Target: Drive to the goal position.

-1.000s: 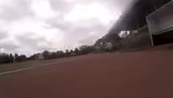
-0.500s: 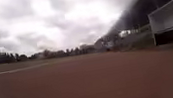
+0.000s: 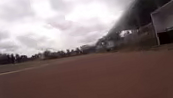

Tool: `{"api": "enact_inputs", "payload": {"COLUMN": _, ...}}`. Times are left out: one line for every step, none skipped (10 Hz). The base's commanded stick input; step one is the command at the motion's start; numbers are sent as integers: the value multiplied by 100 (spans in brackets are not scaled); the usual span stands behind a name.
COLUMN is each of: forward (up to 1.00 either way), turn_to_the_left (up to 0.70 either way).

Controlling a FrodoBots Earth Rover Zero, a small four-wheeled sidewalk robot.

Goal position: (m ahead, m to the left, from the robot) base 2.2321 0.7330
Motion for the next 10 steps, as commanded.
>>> {"api": "enact_inputs", "payload": {"forward": 70, "turn_to_the_left": 0}}
{"api": "enact_inputs", "payload": {"forward": 70, "turn_to_the_left": 0}}
{"api": "enact_inputs", "payload": {"forward": 70, "turn_to_the_left": 0}}
{"api": "enact_inputs", "payload": {"forward": 70, "turn_to_the_left": 0}}
{"api": "enact_inputs", "payload": {"forward": 70, "turn_to_the_left": 0}}
{"api": "enact_inputs", "payload": {"forward": 70, "turn_to_the_left": 0}}
{"api": "enact_inputs", "payload": {"forward": 70, "turn_to_the_left": 0}}
{"api": "enact_inputs", "payload": {"forward": 70, "turn_to_the_left": 0}}
{"api": "enact_inputs", "payload": {"forward": 70, "turn_to_the_left": 0}}
{"api": "enact_inputs", "payload": {"forward": 70, "turn_to_the_left": 0}}
